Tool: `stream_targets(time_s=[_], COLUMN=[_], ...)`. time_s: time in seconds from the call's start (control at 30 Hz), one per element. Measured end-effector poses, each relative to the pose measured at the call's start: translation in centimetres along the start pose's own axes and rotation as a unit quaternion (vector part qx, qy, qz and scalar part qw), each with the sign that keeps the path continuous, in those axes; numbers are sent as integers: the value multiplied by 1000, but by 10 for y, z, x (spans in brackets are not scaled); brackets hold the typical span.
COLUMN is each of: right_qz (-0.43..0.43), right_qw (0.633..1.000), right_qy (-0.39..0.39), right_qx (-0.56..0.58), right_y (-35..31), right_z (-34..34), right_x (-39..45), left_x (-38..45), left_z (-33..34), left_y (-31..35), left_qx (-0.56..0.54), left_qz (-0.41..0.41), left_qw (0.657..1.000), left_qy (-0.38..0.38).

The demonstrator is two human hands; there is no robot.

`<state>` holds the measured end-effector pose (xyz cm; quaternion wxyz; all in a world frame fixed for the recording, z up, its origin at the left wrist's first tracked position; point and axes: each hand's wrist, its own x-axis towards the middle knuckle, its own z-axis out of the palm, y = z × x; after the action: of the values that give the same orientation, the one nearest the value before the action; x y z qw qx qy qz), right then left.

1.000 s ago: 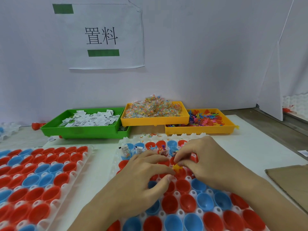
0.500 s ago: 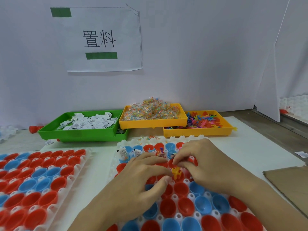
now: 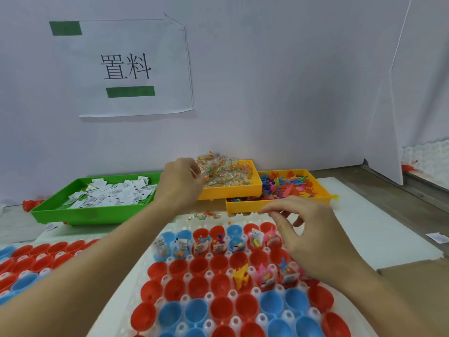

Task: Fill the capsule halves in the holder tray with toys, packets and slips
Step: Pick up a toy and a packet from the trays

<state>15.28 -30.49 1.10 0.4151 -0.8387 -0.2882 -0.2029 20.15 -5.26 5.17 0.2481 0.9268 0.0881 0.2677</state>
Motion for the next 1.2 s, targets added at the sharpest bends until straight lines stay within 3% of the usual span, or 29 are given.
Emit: stream_targets(time_s=[0.23, 0.43, 0.63, 0.8, 0.9, 0.97, 1.1, 1.2], right_qz=[31, 40, 36, 22, 19, 22, 39, 47], right_qw=[999, 999, 999, 1000, 1000, 1000, 998, 993], right_qy=[16, 14, 15, 15, 13, 10, 8, -9], right_qx=[0, 3, 8, 2, 4, 10, 43, 112], right_y=[13, 11, 8, 3, 0, -2, -8, -16], right_z=[0, 0, 1, 2, 4, 4, 5, 5], right_x=[0, 2, 0, 0, 0, -1, -2, -2], left_x=[62, 66, 46, 22, 11, 0, -39, -74], left_z=[28, 33, 14, 1, -4, -9, -25, -34], left_y=[-15, -16, -6, 8, 15, 21, 38, 44], left_qx=[181, 173, 34, -84, -201, -308, -462, -469], left_qz=[-51, -52, 14, 19, -71, -116, -101, -51], left_qw=[978, 982, 996, 990, 973, 943, 880, 872], left_qy=[-94, -61, 78, 111, 84, 53, -39, -130])
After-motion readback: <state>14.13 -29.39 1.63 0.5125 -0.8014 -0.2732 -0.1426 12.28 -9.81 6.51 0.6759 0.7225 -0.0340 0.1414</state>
